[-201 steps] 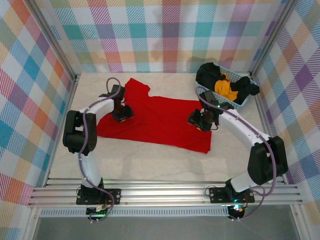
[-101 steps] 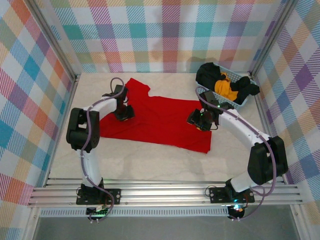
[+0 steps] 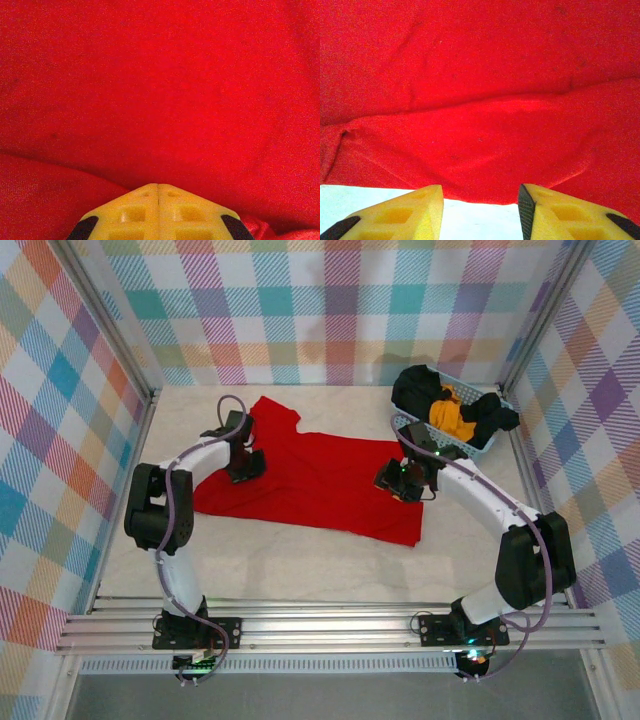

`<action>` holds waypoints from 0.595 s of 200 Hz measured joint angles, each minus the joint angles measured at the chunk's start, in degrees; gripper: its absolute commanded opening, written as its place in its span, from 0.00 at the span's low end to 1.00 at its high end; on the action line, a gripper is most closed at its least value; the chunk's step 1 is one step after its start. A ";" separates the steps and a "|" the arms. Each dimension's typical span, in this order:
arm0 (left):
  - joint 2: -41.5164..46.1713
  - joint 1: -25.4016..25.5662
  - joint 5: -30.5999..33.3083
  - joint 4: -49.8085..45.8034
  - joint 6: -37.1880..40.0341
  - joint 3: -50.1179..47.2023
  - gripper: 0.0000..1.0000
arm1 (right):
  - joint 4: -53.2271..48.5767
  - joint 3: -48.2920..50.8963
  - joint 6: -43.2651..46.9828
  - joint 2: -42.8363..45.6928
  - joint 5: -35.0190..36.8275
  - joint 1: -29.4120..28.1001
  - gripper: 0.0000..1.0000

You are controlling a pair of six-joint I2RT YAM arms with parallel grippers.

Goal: Fold and stack the t-shirts

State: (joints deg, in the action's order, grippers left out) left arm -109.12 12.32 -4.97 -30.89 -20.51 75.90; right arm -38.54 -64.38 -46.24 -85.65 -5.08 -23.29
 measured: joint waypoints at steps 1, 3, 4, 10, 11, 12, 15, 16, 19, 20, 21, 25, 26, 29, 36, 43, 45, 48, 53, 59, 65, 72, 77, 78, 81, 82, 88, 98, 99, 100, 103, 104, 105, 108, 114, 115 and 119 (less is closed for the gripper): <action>0.00 0.02 0.04 0.00 0.00 0.00 0.00 | 0.00 0.00 0.00 0.00 0.00 0.00 0.44; 0.02 0.02 0.13 -0.02 0.00 0.00 0.00 | 0.00 0.00 0.00 0.00 0.00 0.00 0.44; 0.02 0.04 0.13 -0.02 0.02 0.00 0.00 | 0.00 0.00 0.00 0.00 0.00 0.00 0.44; 0.11 0.09 0.37 -0.26 0.24 0.13 0.00 | 0.00 0.00 0.00 0.00 0.02 0.00 0.44; 0.13 0.11 0.37 -0.28 0.24 0.13 0.00 | 0.00 0.00 0.00 0.00 0.00 0.00 0.44; 0.13 0.11 0.37 -0.31 0.24 0.15 0.00 | 0.00 0.00 0.00 0.00 0.00 0.00 0.44; 0.13 0.20 0.63 -0.57 0.42 0.42 0.00 | 0.00 0.00 0.00 0.00 0.02 0.00 0.44; 0.13 0.22 0.70 -0.66 0.48 0.46 0.00 | 0.00 0.00 0.00 0.00 0.00 0.00 0.44; 0.13 0.31 0.85 -0.83 0.50 0.72 0.00 | 0.00 0.00 0.00 0.00 0.00 0.00 0.44; 0.13 0.33 0.94 -0.87 0.55 0.81 0.00 | 0.00 0.00 0.00 0.00 0.00 0.00 0.44; 0.13 0.37 1.07 -0.94 0.68 0.94 0.00 | 0.00 0.00 -0.02 0.00 0.02 0.00 0.44; 0.13 0.46 1.22 -1.22 0.79 1.36 0.00 | 0.02 0.00 -0.02 0.00 0.00 0.00 0.44; 0.11 0.52 1.25 -1.33 0.92 1.57 0.00 | 0.02 0.00 -0.02 0.00 0.02 0.00 0.44; 0.11 0.68 1.51 -1.73 1.09 2.03 0.00 | 0.00 0.00 -0.02 0.00 0.02 0.00 0.44; 0.11 1.05 1.99 -2.40 1.81 3.41 0.00 | 0.00 0.00 -0.02 0.00 0.02 0.00 0.44; 0.04 1.51 2.54 -2.95 2.38 5.01 0.00 | 0.00 0.00 -0.04 0.00 0.04 0.00 0.44; 0.00 1.66 2.67 -3.08 2.51 5.62 0.00 | 0.00 0.00 -0.04 0.00 0.04 0.00 0.44; -0.07 1.95 2.80 -3.28 2.95 6.43 0.00 | 0.00 0.00 -0.07 0.02 0.04 0.00 0.44; -0.20 2.38 3.17 -3.50 3.56 7.87 0.00 | 0.00 0.02 -0.11 0.11 0.04 0.00 0.44; -0.37 2.97 3.67 -3.65 4.22 9.57 0.00 | 0.00 0.04 -0.20 0.24 0.07 0.00 0.44; -0.74 3.69 4.28 -3.85 5.14 11.52 0.00 | -0.02 0.07 -0.22 0.39 0.09 0.00 0.44; -1.25 4.52 4.92 -4.02 6.10 13.57 0.00 | -0.02 0.11 -0.24 0.66 0.07 0.00 0.44; -1.81 5.22 5.40 -4.22 6.91 15.15 0.00 | -0.04 0.11 -0.26 0.83 0.09 0.00 0.44; -1.97 5.40 5.55 -4.33 7.13 15.63 0.00 | -0.04 0.11 -0.26 0.85 0.09 0.00 0.44; -2.32 5.81 5.88 -4.37 7.63 16.44 0.00 | -0.04 0.11 -0.26 0.94 0.09 0.00 0.44; -2.43 5.92 5.99 -4.42 7.80 16.65 0.00 | -0.04 0.11 -0.26 0.96 0.09 0.00 0.44; -3.19 6.67 6.54 -4.79 8.72 18.34 0.00 | -0.04 0.11 -0.35 1.09 0.09 0.00 0.44; -4.96 8.09 7.93 -5.18 10.78 21.18 0.00 | -0.04 0.11 -0.42 1.20 0.09 0.00 0.44; -5.09 8.20 8.02 -5.18 10.93 21.40 0.00 | -0.04 0.11 -0.44 1.22 0.09 0.00 0.44; -5.35 8.37 8.20 -5.16 11.15 21.73 0.00 | -0.04 0.11 -0.42 1.22 0.09 0.00 0.44; -5.97 8.81 8.59 -5.18 11.76 22.43 0.00 | -0.04 0.11 -0.44 1.22 0.09 0.00 0.44; -6.10 8.90 8.66 -5.20 11.89 22.60 0.00 | -0.04 0.11 -0.44 1.22 0.07 0.00 0.44; -6.38 9.07 8.85 -5.22 12.20 22.93 0.00 | -0.04 0.11 -0.44 1.22 0.09 0.00 0.44; -7.02 9.46 9.31 -5.20 12.74 23.58 0.00 | -0.04 0.11 -0.44 1.22 0.09 0.00 0.44; -8.37 10.19 10.01 -5.33 13.86 24.94 0.00 | -0.07 0.11 -0.44 1.22 0.09 0.00 0.44; -8.76 10.38 10.23 -5.38 14.12 25.29 0.00 | -0.07 0.11 -0.44 1.22 0.09 0.00 0.44; -9.68 10.80 10.64 -5.62 14.71 26.18 0.00 | -0.07 0.11 -0.44 1.22 0.07 0.00 0.44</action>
State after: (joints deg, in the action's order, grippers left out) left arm -118.80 23.11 5.67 -36.51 -5.80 102.08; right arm -38.61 -64.27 -46.68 -84.42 -5.02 -23.29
